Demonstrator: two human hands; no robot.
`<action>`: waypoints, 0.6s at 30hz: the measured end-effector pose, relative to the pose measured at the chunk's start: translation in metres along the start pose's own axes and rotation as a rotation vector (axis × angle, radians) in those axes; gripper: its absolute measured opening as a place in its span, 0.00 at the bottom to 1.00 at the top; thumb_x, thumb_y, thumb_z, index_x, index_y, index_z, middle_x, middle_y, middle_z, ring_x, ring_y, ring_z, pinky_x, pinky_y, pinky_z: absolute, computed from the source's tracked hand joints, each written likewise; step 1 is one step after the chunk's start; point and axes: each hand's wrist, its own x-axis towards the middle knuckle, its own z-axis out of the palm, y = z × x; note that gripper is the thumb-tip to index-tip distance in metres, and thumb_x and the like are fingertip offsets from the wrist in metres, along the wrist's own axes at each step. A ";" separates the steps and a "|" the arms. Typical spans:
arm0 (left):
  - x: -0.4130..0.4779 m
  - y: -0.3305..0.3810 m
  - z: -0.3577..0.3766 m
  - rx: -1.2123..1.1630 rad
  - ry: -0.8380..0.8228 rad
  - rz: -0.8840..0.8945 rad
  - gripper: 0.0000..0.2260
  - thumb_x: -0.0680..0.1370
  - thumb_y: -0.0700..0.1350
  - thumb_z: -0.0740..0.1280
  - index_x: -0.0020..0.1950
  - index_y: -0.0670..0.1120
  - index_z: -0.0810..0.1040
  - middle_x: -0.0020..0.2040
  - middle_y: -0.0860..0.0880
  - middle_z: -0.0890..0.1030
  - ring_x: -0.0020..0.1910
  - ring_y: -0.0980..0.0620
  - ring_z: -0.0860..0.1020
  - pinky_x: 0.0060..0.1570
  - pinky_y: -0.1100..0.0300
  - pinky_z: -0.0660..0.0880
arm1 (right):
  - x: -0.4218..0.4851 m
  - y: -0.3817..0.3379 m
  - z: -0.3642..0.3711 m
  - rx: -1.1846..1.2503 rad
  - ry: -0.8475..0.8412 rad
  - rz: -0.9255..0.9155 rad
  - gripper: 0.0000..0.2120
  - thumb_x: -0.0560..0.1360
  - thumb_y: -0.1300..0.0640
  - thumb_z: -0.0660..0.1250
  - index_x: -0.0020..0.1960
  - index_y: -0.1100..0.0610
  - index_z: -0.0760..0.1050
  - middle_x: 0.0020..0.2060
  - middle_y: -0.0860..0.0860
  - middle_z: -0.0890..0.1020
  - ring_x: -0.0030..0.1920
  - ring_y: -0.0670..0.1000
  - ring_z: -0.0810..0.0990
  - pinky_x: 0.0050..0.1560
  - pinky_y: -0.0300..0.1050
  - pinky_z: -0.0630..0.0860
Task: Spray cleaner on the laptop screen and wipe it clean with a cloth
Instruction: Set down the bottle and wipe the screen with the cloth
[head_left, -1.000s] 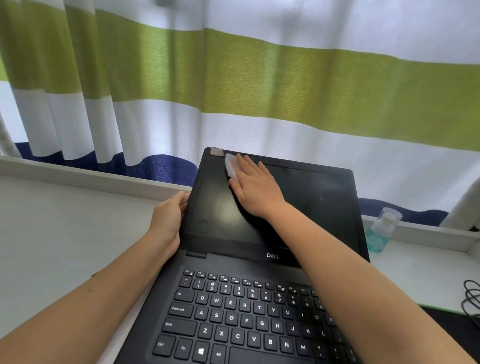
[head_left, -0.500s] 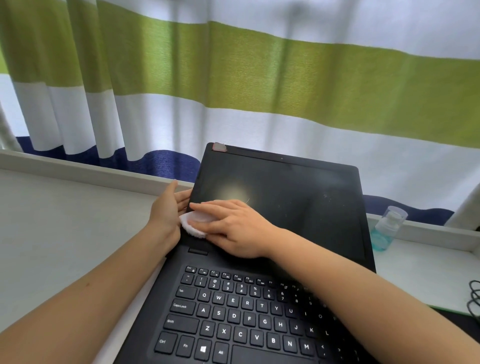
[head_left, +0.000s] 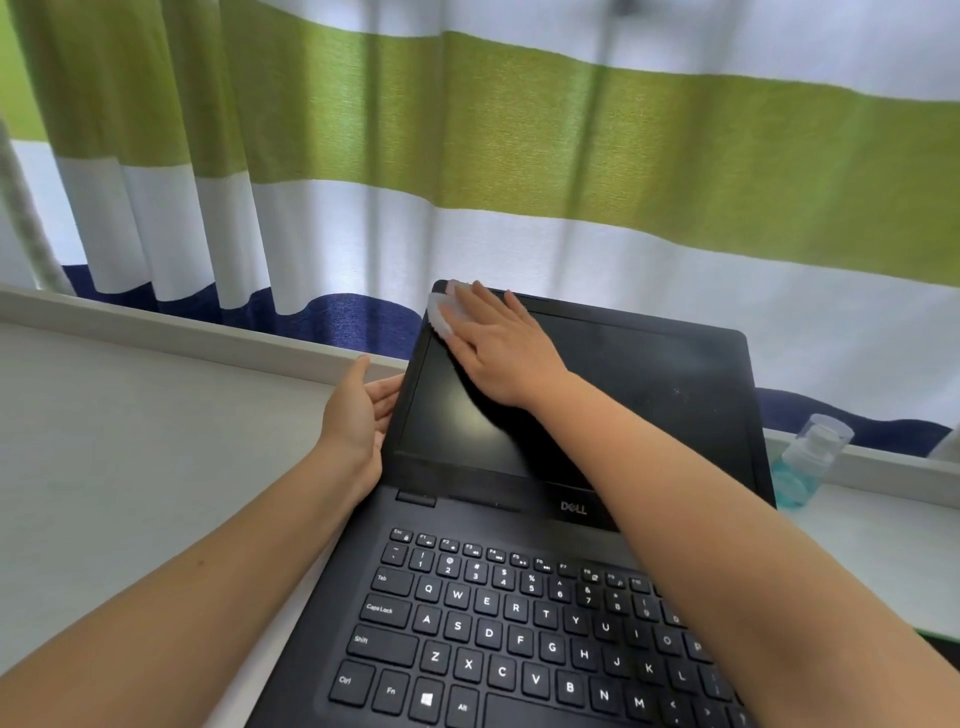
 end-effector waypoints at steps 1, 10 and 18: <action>-0.001 0.000 0.000 0.000 0.000 -0.001 0.22 0.80 0.56 0.52 0.43 0.42 0.78 0.40 0.46 0.80 0.38 0.52 0.77 0.40 0.61 0.74 | 0.001 0.003 -0.001 -0.016 0.007 0.024 0.23 0.81 0.48 0.44 0.75 0.49 0.53 0.76 0.48 0.53 0.76 0.49 0.47 0.74 0.48 0.41; -0.002 0.000 -0.001 -0.012 0.000 0.007 0.22 0.80 0.55 0.52 0.43 0.42 0.79 0.38 0.47 0.83 0.41 0.52 0.78 0.46 0.60 0.75 | -0.011 0.033 -0.005 -0.071 0.129 0.301 0.23 0.81 0.52 0.44 0.75 0.55 0.52 0.76 0.54 0.55 0.76 0.52 0.49 0.74 0.49 0.42; 0.000 -0.001 0.001 -0.003 0.012 0.013 0.21 0.80 0.54 0.53 0.43 0.42 0.79 0.33 0.49 0.84 0.40 0.52 0.78 0.45 0.60 0.75 | -0.007 0.003 0.004 0.062 0.057 0.231 0.26 0.81 0.49 0.46 0.75 0.58 0.47 0.76 0.54 0.51 0.76 0.54 0.47 0.74 0.48 0.45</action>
